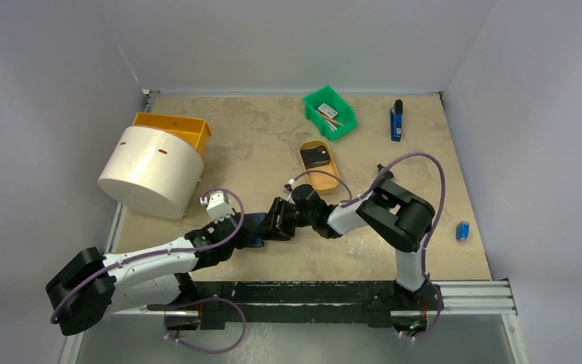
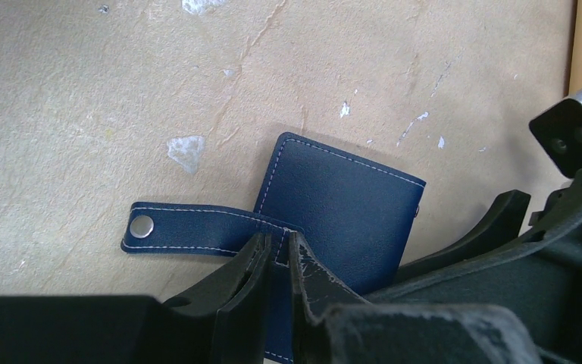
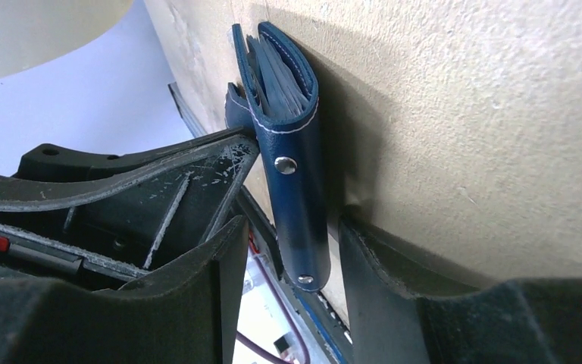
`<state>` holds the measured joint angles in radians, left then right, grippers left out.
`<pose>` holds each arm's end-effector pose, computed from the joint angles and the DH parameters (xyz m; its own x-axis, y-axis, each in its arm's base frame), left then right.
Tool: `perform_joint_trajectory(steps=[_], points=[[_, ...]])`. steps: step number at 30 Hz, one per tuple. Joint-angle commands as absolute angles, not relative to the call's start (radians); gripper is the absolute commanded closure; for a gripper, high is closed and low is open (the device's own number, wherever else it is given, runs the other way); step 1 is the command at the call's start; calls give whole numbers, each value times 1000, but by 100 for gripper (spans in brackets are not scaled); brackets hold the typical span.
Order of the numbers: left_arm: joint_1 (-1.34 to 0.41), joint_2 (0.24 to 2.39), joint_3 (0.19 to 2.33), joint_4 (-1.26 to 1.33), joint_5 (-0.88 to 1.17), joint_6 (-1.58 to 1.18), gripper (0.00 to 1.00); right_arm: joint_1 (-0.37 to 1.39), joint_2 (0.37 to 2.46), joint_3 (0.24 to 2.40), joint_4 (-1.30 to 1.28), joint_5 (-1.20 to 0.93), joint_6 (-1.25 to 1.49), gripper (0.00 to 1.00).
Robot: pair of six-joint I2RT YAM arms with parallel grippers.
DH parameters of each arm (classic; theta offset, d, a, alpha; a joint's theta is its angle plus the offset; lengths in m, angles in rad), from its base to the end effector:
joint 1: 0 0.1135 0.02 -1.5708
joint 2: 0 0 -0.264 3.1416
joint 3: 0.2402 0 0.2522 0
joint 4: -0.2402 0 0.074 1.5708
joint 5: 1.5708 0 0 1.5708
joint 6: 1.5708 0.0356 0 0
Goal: Put the credit cards into the card holder
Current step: Close the card holder at the center of the board.
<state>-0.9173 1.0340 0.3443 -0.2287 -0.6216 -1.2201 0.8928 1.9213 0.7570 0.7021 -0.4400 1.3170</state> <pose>0.1226 -0.1261 0.1490 -0.5703 -0.5110 -0.6431 -0.3058 0.8587 -0.4112 0.2125 0.2881 0.1128 -0.9838 0.1747 -0.0409 0.0338 0.4041 0.9141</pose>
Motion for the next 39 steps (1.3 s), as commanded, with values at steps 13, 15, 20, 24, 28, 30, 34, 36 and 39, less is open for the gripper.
perform_joint_trajectory(steps=[13,15,20,24,28,30,34,36,39], points=[[-917,1029,317,-259,-607,-1233,87,931,1969,812,741,-473,1358,51],[-918,1025,317,-263,-610,-1235,87,936,1967,800,743,-470,1365,51],[-917,1017,317,-266,-614,-1238,87,944,1995,776,812,-479,1409,63],[-918,1011,316,-272,-613,-1239,87,945,2008,769,860,-475,1425,73],[-917,994,317,-284,-612,-1239,88,945,2001,763,893,-464,1410,92],[-918,976,330,-309,-620,-1241,89,945,1973,756,871,-467,1389,100],[-918,893,400,-418,-661,-1244,89,934,1837,758,753,-415,1272,100],[-919,841,473,-493,-698,-1237,88,930,1726,806,597,-366,1142,100],[-917,772,590,-626,-767,-1225,86,931,1601,920,316,-253,911,100]])
